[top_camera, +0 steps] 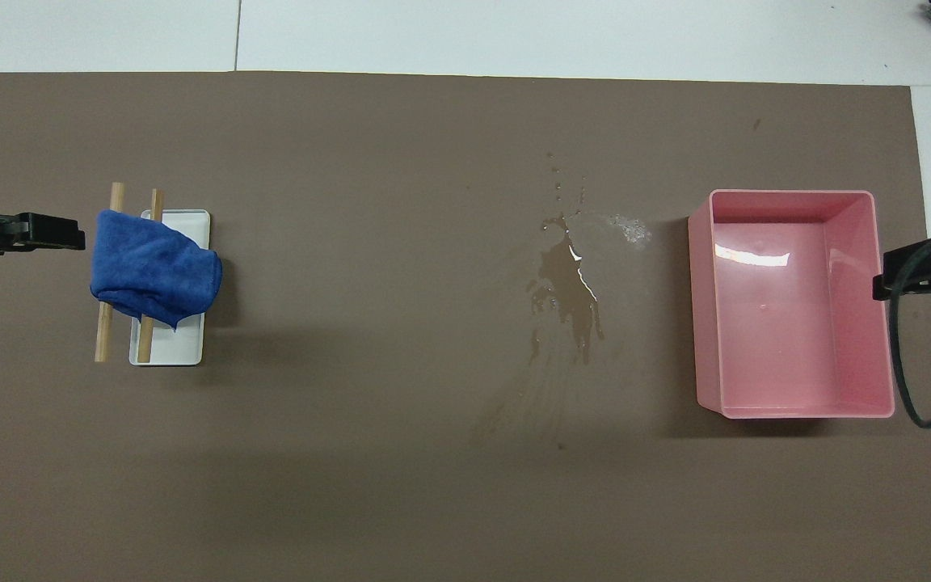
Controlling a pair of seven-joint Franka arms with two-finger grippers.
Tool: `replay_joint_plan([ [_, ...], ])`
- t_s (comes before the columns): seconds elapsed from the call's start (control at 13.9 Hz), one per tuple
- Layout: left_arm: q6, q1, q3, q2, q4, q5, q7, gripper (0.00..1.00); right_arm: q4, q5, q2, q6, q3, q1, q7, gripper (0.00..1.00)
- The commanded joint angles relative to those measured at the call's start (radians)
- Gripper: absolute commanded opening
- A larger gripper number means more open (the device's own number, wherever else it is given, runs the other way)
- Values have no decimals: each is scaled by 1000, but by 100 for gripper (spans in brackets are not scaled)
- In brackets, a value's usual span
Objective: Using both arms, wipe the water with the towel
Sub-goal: 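Move the left gripper to the blue towel on the white tray, then close the left gripper on the edge of the blue towel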
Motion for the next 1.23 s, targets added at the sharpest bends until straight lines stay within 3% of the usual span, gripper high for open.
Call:
replay_joint_plan([
  [0.0, 150, 6, -6, 6, -115, -12, 10, 100, 16, 6, 10, -14, 3, -12, -21, 100],
  [0.5, 325, -6, -7, 47, -222, -12, -13, 98, 6, 9, 4, -11, 3, -8, -20, 100],
  [0.87, 395, -8, -7, 75, -229, -12, -19, 92, 6, 10, 4, -5, 3, -8, -15, 100],
  [1.01, 382, -11, -7, 75, -226, -12, -21, 79, 6, 10, 4, -5, 3, -8, -15, 100],
  [1.15, 353, -11, -6, 76, -213, -12, -19, 73, 6, 10, 3, -5, 3, -8, -17, 100],
])
